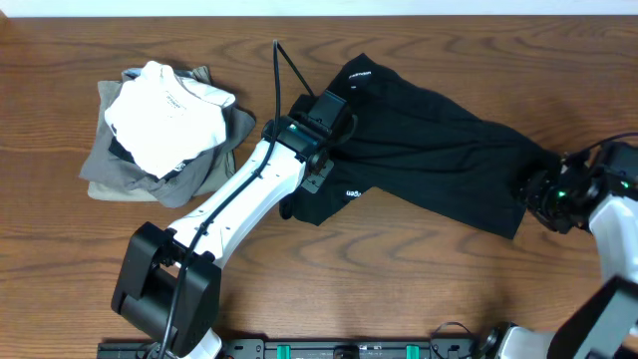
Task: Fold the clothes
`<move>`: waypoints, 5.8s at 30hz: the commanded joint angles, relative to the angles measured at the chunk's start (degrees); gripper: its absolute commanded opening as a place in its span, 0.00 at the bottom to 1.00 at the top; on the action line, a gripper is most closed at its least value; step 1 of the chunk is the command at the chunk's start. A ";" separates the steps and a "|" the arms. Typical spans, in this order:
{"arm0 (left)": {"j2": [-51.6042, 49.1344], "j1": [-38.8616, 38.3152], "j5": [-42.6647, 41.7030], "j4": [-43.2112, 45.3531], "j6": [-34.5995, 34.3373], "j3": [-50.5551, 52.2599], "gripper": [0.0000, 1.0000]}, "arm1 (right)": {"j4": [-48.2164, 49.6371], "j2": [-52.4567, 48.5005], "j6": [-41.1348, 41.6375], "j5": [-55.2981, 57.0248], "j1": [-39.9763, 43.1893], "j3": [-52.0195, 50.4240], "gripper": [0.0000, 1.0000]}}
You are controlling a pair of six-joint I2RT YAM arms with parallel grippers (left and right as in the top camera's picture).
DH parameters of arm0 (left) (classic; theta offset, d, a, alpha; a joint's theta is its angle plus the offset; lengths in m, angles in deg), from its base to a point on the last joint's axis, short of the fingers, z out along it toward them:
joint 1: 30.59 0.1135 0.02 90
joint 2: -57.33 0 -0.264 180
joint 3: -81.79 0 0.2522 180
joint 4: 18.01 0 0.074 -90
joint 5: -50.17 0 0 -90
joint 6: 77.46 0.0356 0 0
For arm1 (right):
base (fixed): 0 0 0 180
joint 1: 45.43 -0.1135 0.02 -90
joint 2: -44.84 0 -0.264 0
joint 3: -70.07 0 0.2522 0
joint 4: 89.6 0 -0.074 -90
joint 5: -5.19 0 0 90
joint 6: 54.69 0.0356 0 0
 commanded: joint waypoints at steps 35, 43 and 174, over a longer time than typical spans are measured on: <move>1.22 0.28 0.90 0.50 0.94 -0.90 0.08 | 3.19 -12.44 -4.17 -9.14 -0.52 0.17 0.15; 1.22 0.28 0.92 0.52 0.94 -0.90 0.08 | 2.69 -10.32 -4.15 -8.02 0.26 0.35 0.01; -11.87 16.68 -14.60 -20.02 6.05 -54.21 0.98 | -49.03 -29.73 -12.52 5.60 3.23 79.69 0.56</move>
